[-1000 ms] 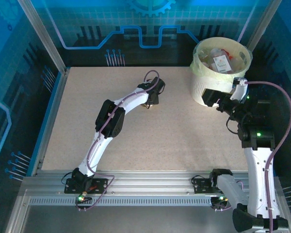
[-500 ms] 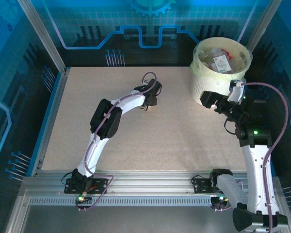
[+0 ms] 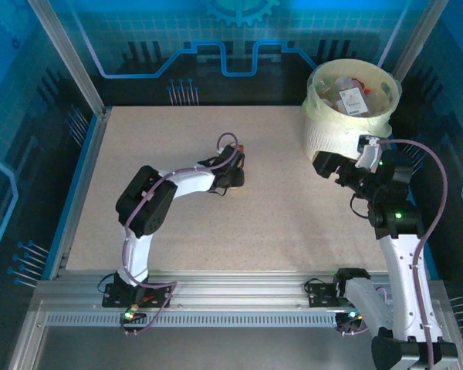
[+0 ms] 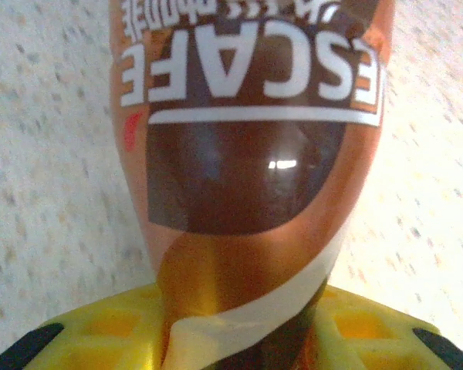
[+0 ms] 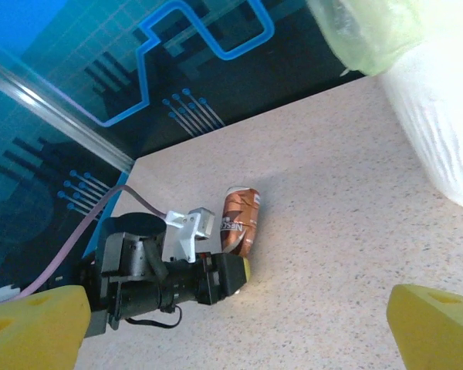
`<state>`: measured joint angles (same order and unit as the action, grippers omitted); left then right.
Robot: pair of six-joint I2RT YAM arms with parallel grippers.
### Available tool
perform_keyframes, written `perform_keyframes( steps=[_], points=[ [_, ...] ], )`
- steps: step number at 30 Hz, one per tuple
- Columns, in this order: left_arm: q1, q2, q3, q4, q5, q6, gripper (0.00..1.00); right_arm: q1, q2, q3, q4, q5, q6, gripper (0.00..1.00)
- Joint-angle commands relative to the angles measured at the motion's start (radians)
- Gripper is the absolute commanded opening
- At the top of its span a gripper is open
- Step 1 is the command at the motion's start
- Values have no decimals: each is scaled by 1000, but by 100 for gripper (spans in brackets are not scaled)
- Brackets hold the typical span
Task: Put the plastic bottles in the bin
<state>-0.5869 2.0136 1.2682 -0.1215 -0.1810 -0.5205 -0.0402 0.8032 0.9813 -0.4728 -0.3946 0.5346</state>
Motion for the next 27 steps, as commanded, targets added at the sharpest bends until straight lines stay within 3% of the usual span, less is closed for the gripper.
perform_keyframes(
  steps=[1, 7, 14, 21, 27],
  points=[
    [-14, -129, -113, 173, 81, 7, 20, 46, 2, -12, 45, -31, -14, 100],
    [-49, -329, -298, 332, 123, -15, 20, 104, 56, 5, 53, -61, -13, 100],
    [-64, -525, -341, 363, 311, 27, 20, 193, 133, 65, 64, -83, -15, 100],
    [-67, -642, -296, 416, 529, 21, 19, 284, 208, 81, 243, -179, 63, 100],
    [-80, -670, -300, 500, 627, 27, 20, 372, 259, 100, 429, -229, 101, 100]
  ],
)
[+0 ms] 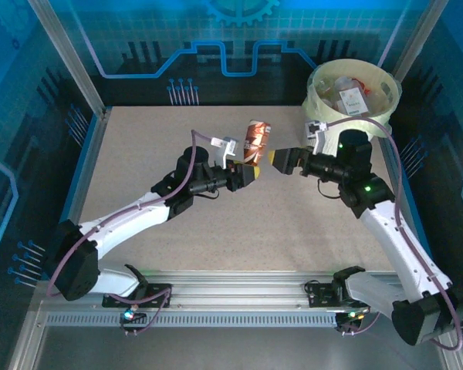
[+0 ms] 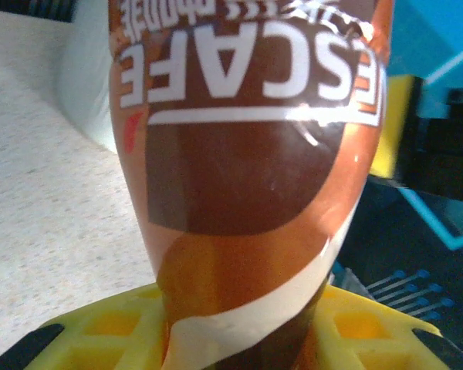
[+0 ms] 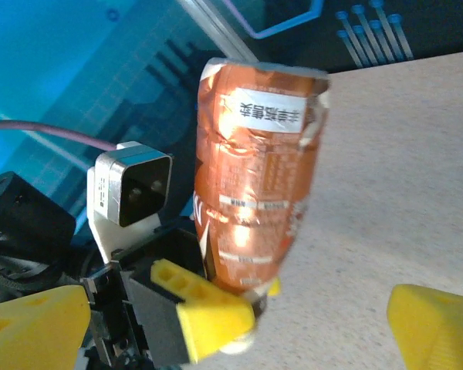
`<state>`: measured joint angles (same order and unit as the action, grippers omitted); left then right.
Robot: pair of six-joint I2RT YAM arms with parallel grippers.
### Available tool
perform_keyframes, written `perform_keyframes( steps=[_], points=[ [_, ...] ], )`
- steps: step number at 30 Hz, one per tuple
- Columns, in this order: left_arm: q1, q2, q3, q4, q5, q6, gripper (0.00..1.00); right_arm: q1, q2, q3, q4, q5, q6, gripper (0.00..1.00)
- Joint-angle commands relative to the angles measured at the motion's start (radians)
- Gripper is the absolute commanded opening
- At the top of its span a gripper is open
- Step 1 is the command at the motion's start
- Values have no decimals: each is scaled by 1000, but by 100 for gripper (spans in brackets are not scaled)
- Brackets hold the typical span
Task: Put the plastic bottles in the bin
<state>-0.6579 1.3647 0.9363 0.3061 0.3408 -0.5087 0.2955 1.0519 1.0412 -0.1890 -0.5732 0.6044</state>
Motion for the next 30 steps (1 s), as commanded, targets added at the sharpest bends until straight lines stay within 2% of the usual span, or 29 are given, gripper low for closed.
perform_keyframes(
  steps=[1, 3, 11, 20, 24, 30],
  points=[
    [-11, -19, 36, 80, 126, 10, 20, 51, 18, 47, 149, -30, 27, 100],
    [-15, -14, 44, 107, 173, -6, 21, 75, 40, 74, 123, 39, 27, 100],
    [-32, 2, 71, 143, 239, -21, 21, 120, 151, 181, 57, 106, 8, 98],
    [-32, 8, 94, 62, 224, 38, 24, 120, 148, 226, -23, 121, -23, 71],
    [-32, 11, 102, 47, 222, 48, 24, 120, 148, 235, -59, 126, -38, 62],
    [-32, 25, 116, 13, 212, 61, 26, 120, 150, 238, -66, 146, -44, 53]
  ],
)
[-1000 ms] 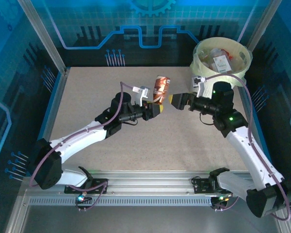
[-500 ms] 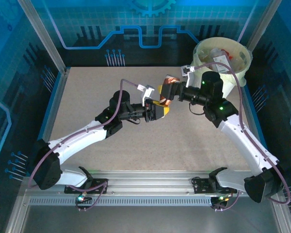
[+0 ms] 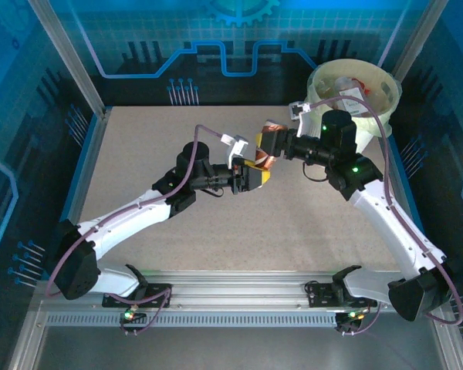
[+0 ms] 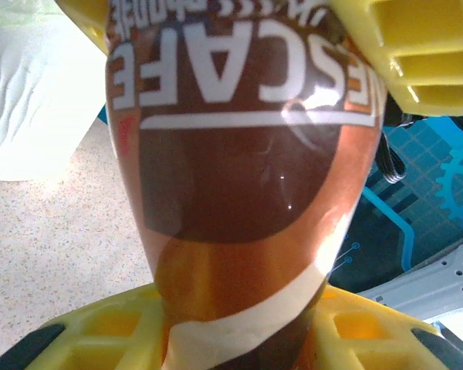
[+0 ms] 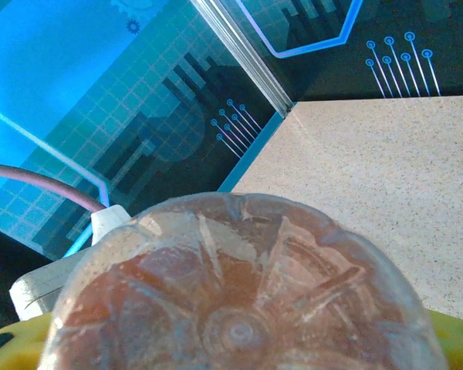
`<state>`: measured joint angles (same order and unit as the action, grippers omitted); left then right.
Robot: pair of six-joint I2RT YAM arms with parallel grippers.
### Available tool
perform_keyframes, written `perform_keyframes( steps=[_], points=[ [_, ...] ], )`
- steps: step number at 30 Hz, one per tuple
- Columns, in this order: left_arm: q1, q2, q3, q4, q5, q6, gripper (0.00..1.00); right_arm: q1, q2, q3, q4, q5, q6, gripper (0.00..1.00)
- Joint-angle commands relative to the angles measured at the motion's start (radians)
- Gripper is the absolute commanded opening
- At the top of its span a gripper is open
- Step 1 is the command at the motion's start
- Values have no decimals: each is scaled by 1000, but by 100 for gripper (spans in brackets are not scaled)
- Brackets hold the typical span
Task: Put the plastic bottles in the bin
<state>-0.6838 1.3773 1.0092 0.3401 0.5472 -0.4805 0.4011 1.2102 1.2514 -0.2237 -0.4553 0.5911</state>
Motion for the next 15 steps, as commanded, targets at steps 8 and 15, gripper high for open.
perform_keyframes(
  steps=[8, 15],
  points=[
    [-6, 12, 77, -166, -168, 57, 49, 12, -3, 58, -115, 126, -48, 45],
    [-6, -13, 79, -272, -372, 88, 78, 2, -6, 88, -213, 290, -124, 41]
  ],
)
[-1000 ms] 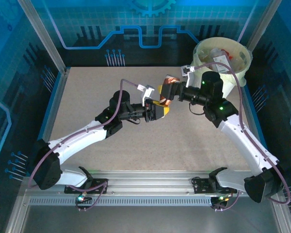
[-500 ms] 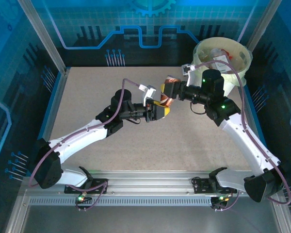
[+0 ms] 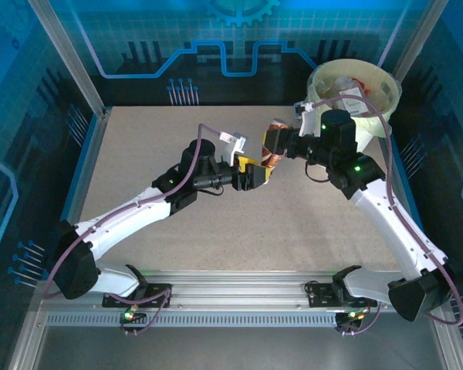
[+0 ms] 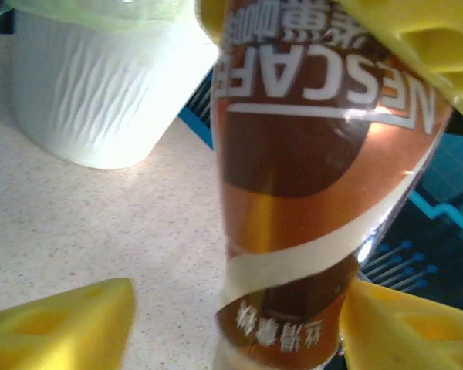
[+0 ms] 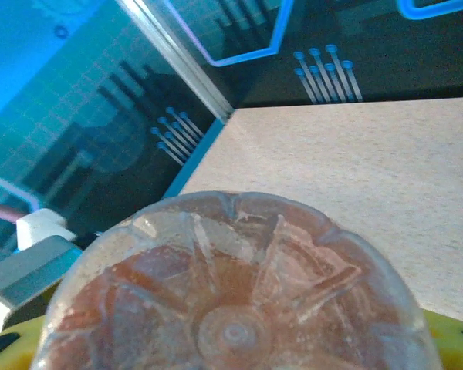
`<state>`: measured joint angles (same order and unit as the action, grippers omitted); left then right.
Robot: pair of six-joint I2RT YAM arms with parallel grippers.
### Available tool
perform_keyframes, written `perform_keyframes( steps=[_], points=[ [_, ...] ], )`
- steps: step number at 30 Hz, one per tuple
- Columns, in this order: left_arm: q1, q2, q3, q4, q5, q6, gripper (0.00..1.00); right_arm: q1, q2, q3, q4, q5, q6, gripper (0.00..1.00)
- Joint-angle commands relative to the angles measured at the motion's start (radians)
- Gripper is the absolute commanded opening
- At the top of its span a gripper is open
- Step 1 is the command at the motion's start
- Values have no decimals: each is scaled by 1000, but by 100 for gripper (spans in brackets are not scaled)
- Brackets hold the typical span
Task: Put the plastic bottles in the bin
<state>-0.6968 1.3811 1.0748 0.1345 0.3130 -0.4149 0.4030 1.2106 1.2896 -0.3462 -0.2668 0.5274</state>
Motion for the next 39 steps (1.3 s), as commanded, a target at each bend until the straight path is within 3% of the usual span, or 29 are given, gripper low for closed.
perform_keyframes(
  steps=[1, 6, 16, 23, 35, 39],
  points=[
    [6, -24, 9, -66, -148, 24, 81, -4, -6, 58, -108, 127, -73, 41],
    [8, -62, -23, -76, -225, 34, 99, -32, -15, 87, -155, 221, -138, 40],
    [74, -125, -85, -93, -326, -69, 99, -129, 17, 194, -243, 481, -336, 40],
    [172, -175, -166, -88, -334, -197, 99, -237, 160, 363, -228, 708, -509, 40],
    [204, -229, -208, -121, -346, -206, 99, -351, 459, 761, -225, 860, -564, 39],
    [206, -236, -218, -122, -362, -204, 99, -393, 512, 796, -180, 920, -577, 41]
  ],
)
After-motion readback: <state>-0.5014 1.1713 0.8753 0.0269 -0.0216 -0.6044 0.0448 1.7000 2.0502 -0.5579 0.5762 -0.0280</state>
